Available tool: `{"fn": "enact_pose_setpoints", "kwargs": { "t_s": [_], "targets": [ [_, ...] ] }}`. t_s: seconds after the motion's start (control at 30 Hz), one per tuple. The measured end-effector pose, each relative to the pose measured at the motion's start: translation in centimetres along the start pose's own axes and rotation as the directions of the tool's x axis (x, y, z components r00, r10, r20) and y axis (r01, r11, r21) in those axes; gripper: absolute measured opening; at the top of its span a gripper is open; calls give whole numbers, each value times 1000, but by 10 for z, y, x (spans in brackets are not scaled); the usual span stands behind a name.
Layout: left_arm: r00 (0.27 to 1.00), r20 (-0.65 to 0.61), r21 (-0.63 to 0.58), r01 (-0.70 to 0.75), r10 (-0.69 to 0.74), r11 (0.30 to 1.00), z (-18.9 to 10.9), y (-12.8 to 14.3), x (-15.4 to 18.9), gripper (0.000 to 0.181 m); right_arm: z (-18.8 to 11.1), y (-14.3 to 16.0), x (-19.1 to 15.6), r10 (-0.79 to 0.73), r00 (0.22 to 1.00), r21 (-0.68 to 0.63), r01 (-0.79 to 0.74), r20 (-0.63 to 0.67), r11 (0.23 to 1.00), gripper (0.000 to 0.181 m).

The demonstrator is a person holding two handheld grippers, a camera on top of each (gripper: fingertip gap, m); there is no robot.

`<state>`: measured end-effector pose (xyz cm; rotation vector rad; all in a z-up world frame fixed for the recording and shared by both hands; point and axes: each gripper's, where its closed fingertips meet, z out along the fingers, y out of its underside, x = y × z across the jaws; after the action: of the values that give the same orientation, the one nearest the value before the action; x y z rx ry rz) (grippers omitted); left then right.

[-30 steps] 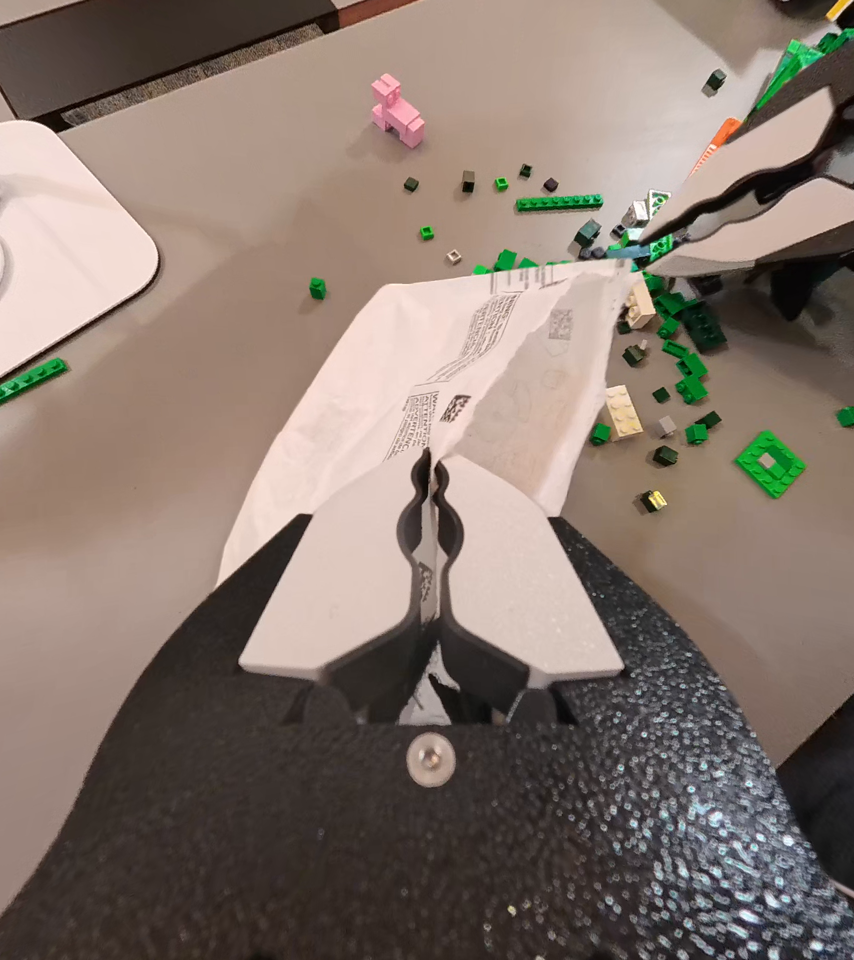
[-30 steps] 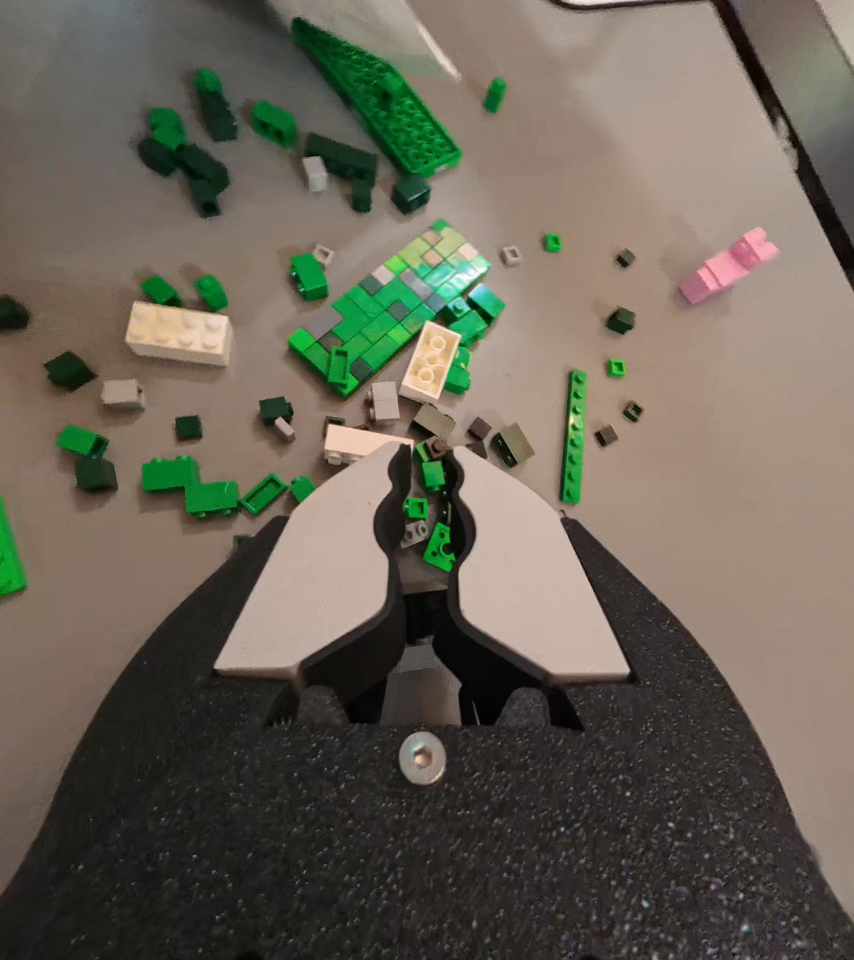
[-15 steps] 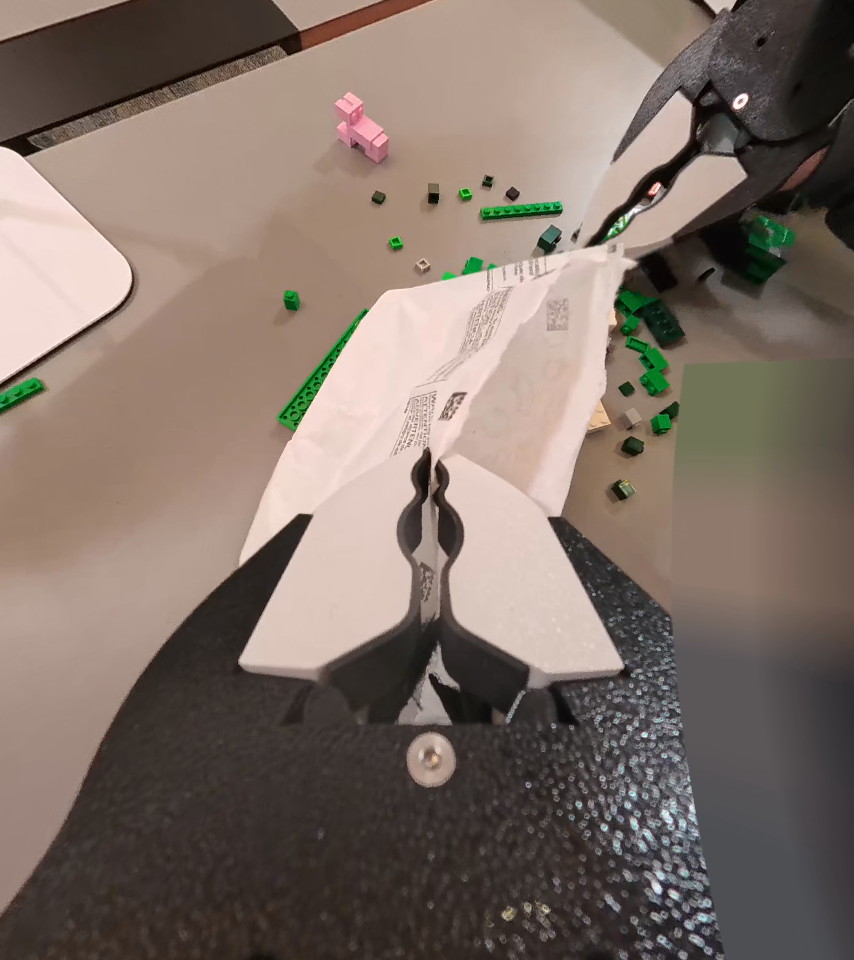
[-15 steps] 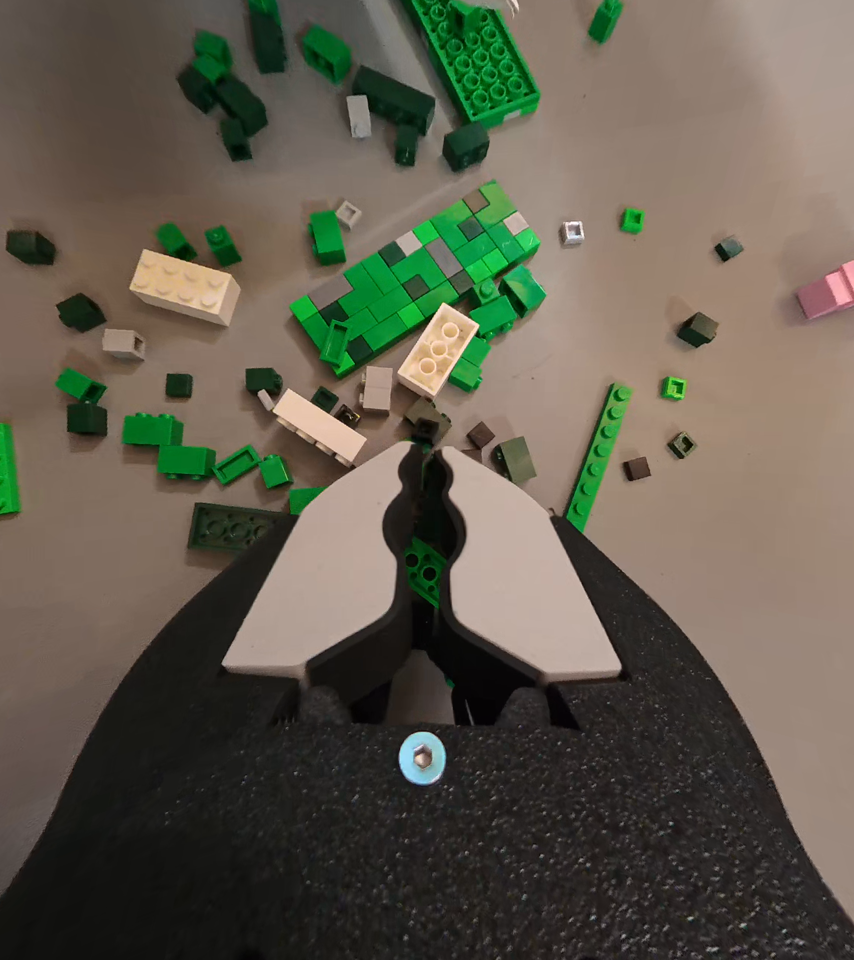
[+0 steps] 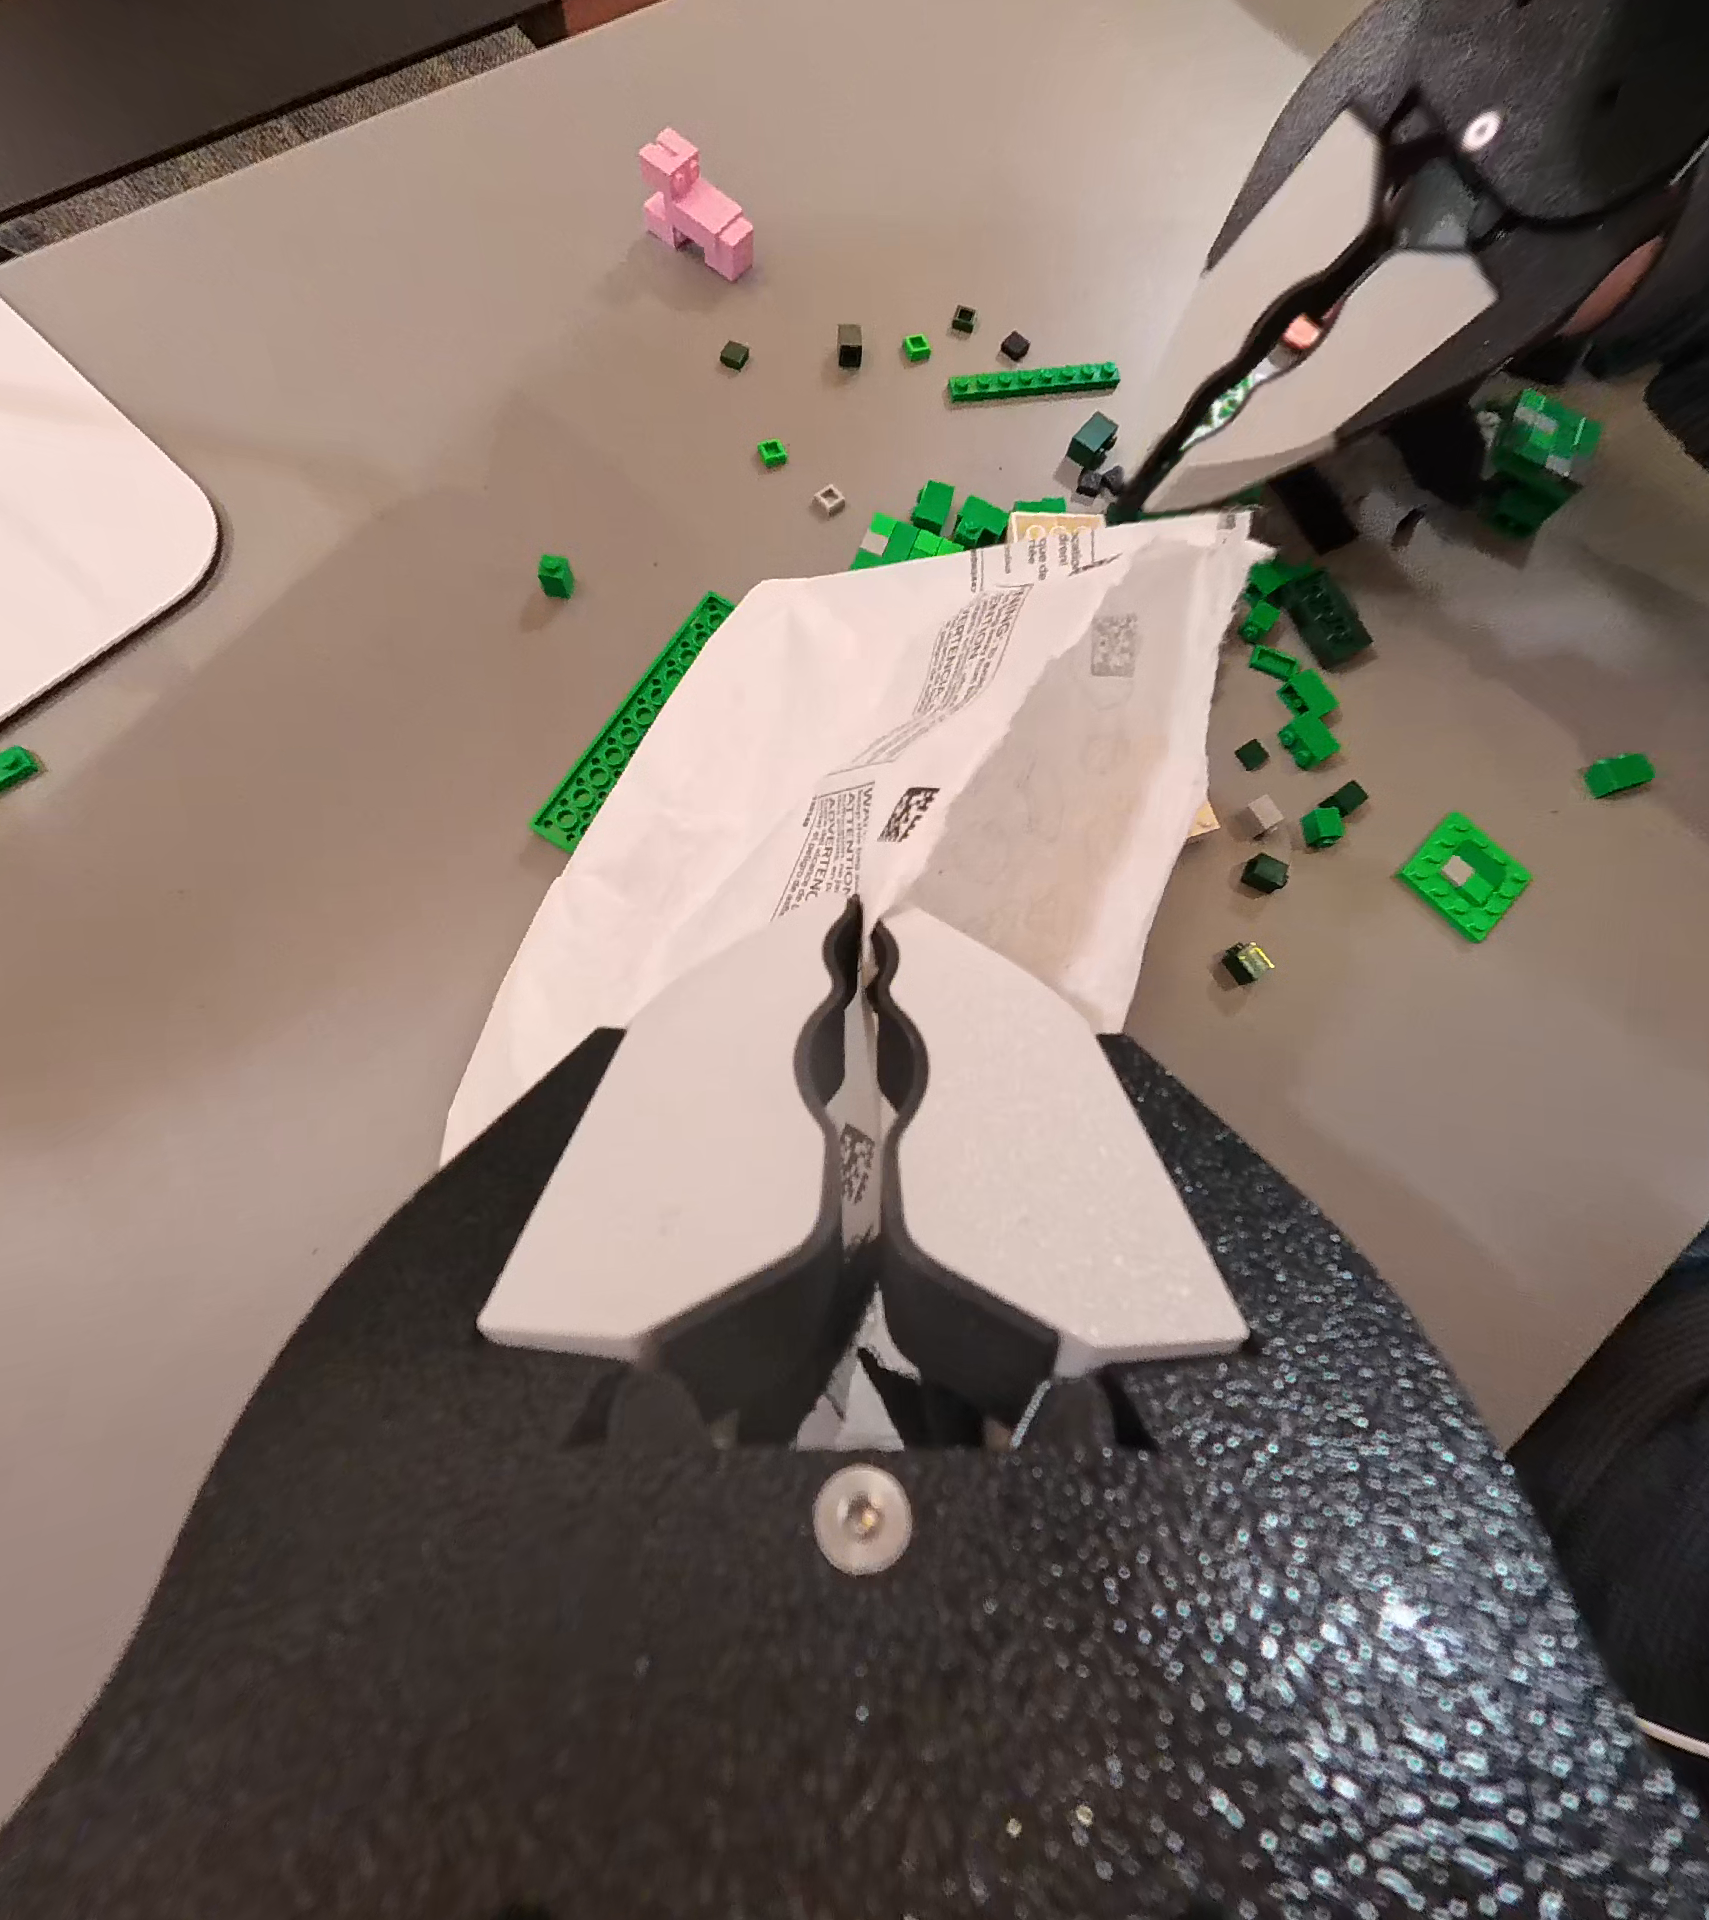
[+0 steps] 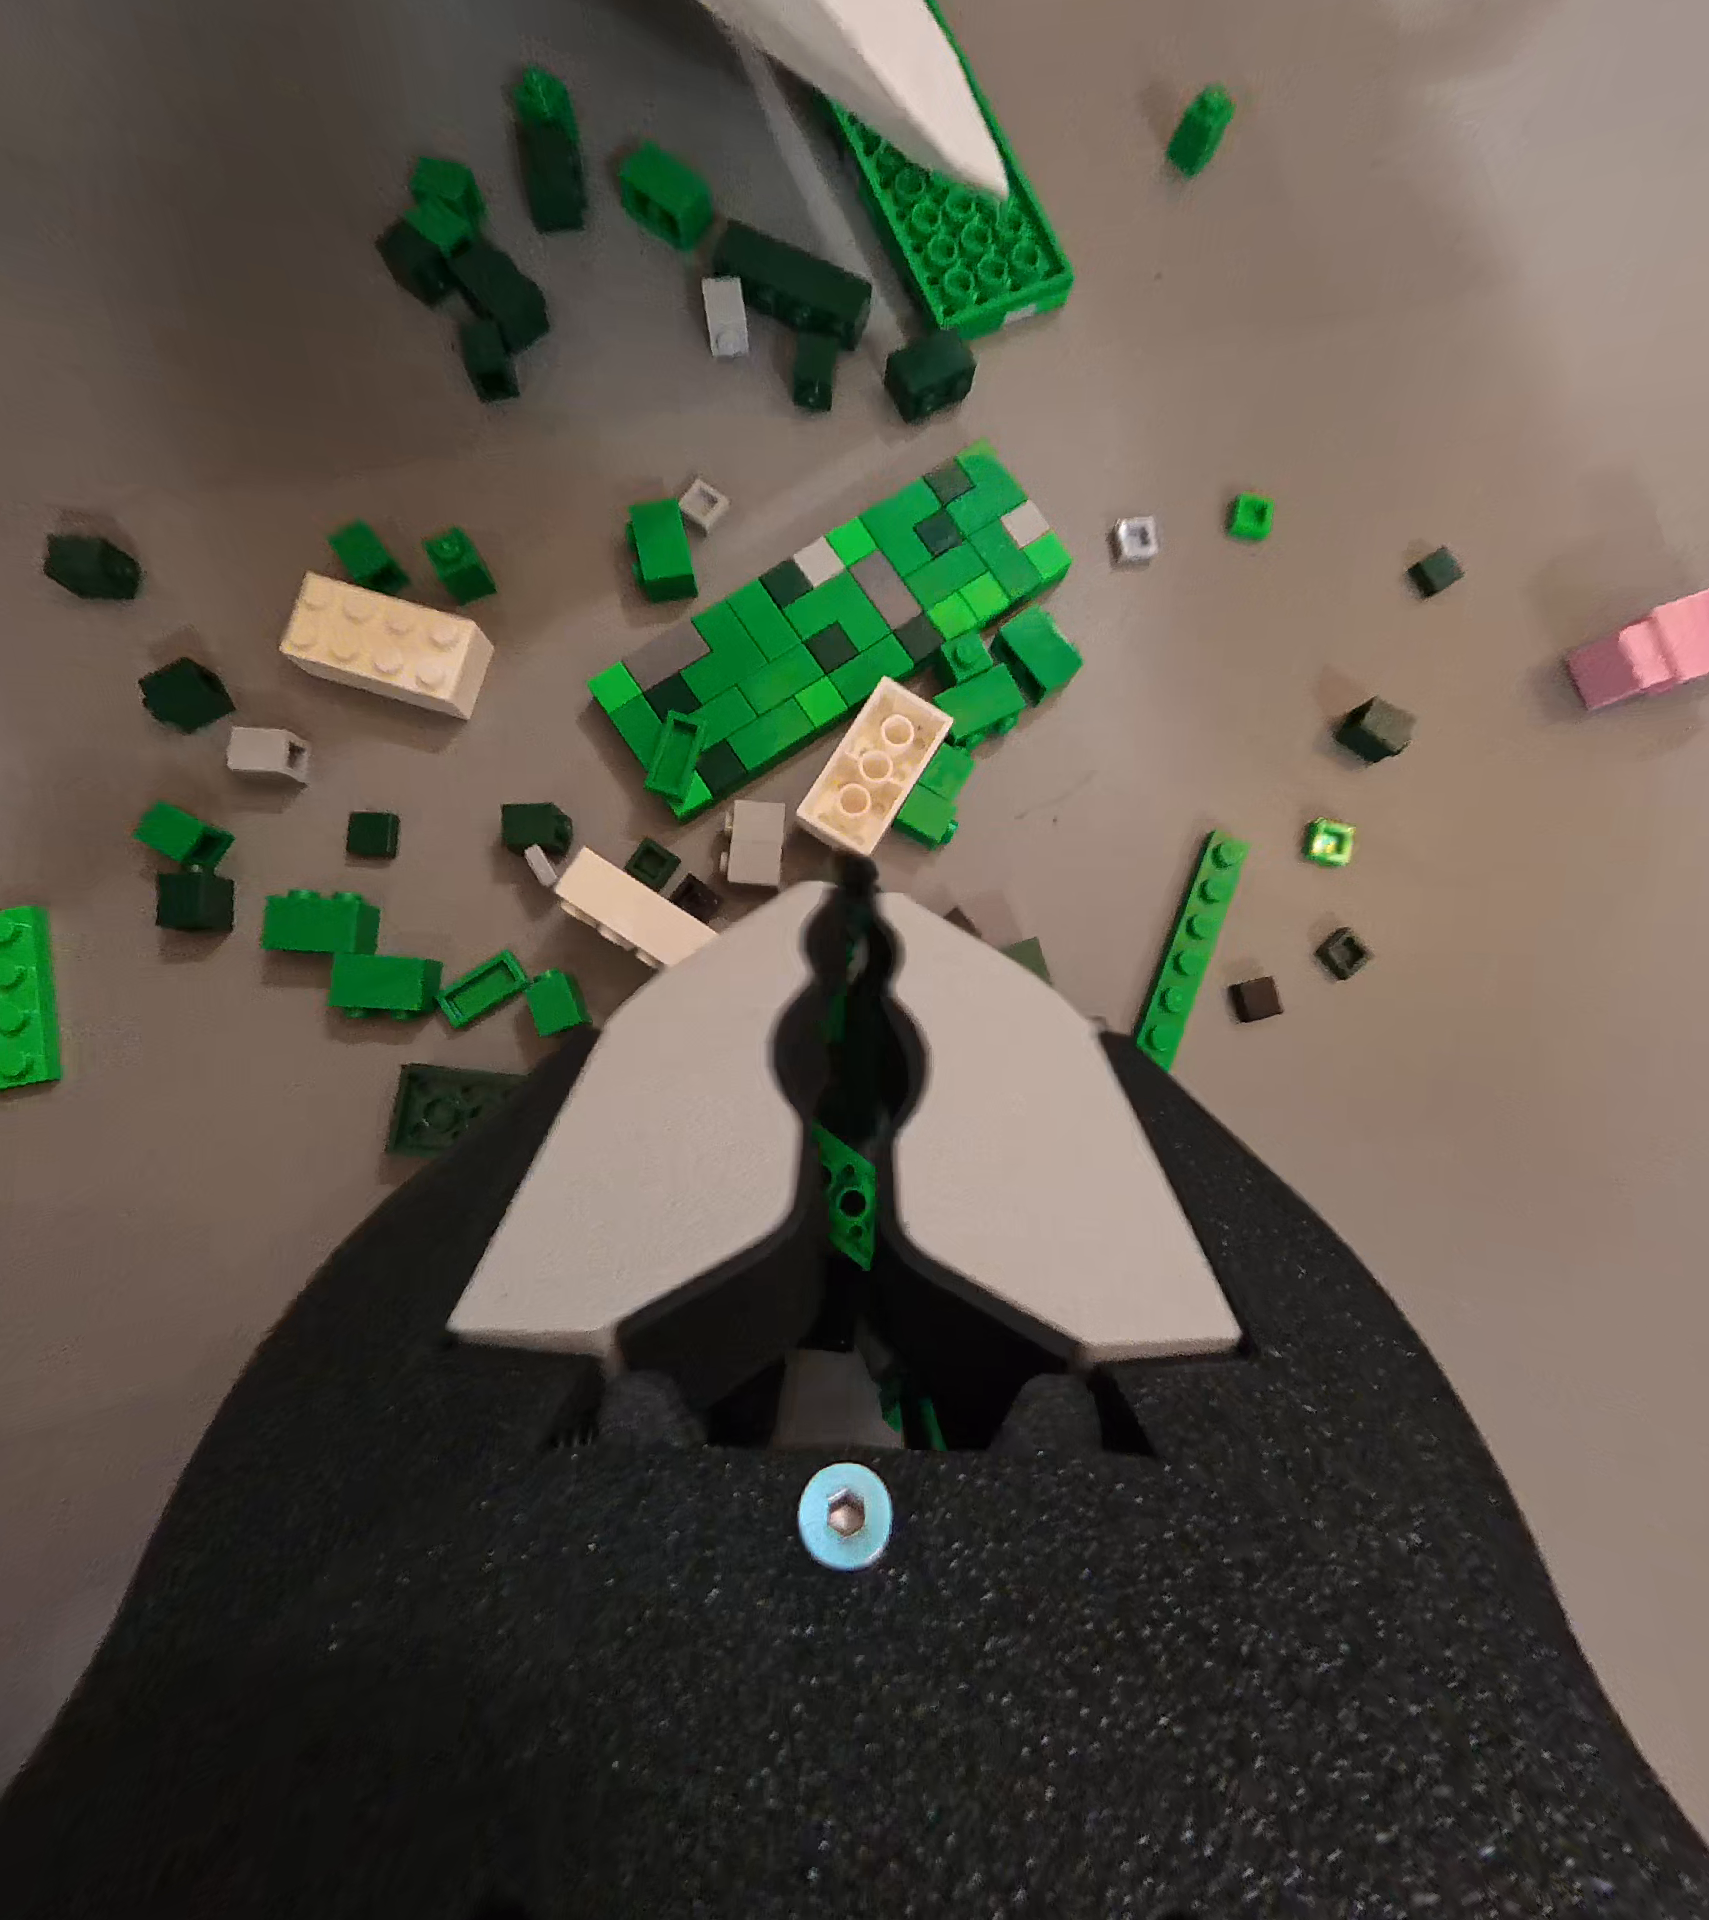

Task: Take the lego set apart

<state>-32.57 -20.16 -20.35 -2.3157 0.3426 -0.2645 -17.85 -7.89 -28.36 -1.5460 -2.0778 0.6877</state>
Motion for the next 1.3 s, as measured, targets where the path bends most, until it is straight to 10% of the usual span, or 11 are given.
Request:
{"fn": "enact_pose_setpoints", "kwargs": {
  "t_s": [0.23, 0.93, 1.3],
  "targets": [
    [1000, 12, -10, 10, -10, 1000, 6, 0, -2, 0, -32, -100, -34, -179, 970, 218, 213, -167, 952, 0],
    [992, 120, -8, 37, -36, 999, -7, 5, -23, 0, 75, -69, -10, -16, 1000, -73, 17, 11, 997, 17],
    [991, 124, -11, 55, -53, 998, -5, 6, -25, 0, 15, -124, -36, -126, 992, 115, 123, 18, 986, 6]
  ]
}}
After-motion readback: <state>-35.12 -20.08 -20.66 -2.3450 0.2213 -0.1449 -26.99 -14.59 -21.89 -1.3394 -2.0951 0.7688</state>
